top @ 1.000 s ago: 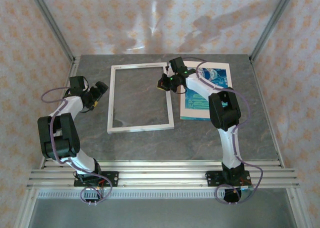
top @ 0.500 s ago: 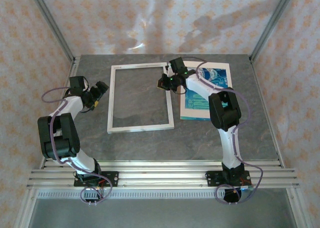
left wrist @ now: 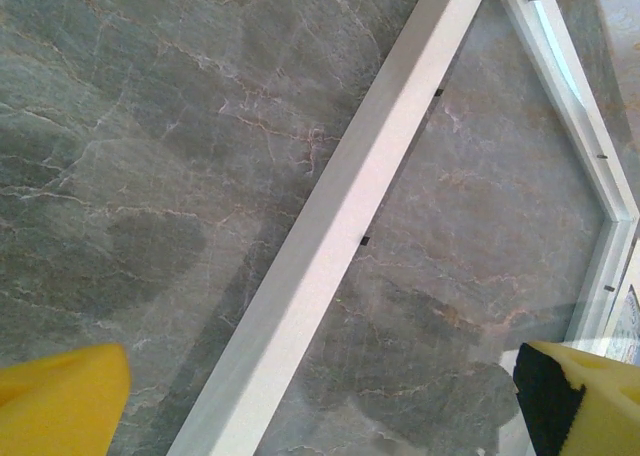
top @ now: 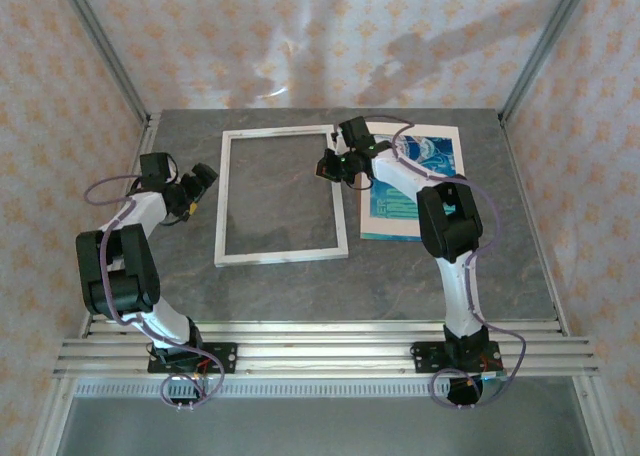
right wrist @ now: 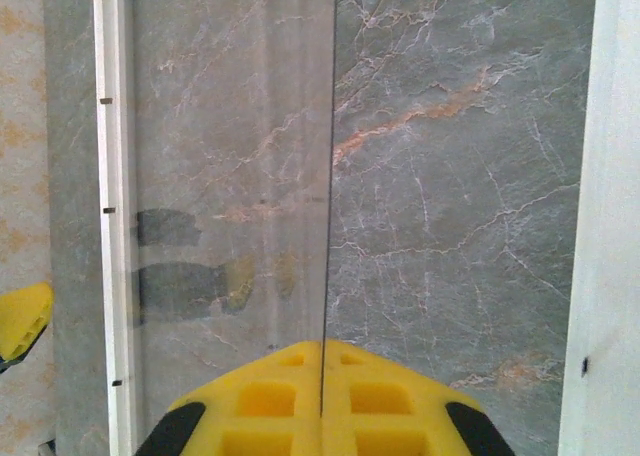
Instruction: Put the photo into the frame
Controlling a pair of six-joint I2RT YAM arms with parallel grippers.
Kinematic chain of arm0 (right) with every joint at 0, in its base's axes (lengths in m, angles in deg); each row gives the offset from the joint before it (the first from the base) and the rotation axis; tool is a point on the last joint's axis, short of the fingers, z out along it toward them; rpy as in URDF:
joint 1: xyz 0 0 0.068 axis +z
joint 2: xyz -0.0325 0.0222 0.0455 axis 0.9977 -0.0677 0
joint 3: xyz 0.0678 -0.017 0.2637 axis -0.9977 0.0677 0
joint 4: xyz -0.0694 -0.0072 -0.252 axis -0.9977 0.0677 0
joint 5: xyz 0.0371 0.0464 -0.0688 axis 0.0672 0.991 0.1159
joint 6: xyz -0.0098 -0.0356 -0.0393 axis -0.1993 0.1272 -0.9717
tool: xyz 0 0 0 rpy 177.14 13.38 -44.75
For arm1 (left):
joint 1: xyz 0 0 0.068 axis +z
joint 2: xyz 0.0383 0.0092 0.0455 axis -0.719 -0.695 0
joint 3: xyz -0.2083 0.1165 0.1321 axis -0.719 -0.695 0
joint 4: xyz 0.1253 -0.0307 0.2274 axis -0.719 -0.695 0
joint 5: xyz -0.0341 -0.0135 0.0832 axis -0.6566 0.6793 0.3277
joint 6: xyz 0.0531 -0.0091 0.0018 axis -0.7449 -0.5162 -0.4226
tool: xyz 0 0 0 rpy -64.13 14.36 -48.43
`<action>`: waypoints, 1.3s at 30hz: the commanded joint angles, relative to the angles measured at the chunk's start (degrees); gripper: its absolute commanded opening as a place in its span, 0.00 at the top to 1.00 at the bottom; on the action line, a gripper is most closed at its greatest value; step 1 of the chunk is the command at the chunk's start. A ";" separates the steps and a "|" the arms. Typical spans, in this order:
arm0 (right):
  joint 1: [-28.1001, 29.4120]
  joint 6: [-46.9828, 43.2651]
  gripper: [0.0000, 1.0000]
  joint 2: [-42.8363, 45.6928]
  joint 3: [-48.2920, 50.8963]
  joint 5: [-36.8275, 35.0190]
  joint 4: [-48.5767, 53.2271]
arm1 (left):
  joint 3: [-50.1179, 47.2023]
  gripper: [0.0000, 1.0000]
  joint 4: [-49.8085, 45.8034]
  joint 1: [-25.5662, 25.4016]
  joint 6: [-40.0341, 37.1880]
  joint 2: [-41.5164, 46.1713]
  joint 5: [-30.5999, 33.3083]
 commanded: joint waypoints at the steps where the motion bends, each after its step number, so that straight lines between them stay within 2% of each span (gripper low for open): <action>1: -0.40 -1.29 1.00 3.55 0.29 -2.35 0.13 | 0.63 0.00 1.26 0.27 0.11 -0.59 -0.81; 8: -0.56 -0.19 1.00 2.54 -0.49 0.26 -1.20 | 0.38 0.00 1.82 0.23 0.52 -0.76 -1.08; 14: -0.64 4.43 1.00 1.38 -0.08 2.81 -3.96 | 0.18 0.00 1.86 0.23 0.45 -0.67 -1.10; 35: -0.42 4.36 1.00 2.82 1.36 0.58 -2.03 | 0.07 0.00 2.09 0.03 0.50 -0.84 -1.10; 39: -0.41 4.28 1.00 1.84 0.50 1.94 -2.20 | -0.12 0.00 2.48 -0.02 0.76 -0.99 -1.19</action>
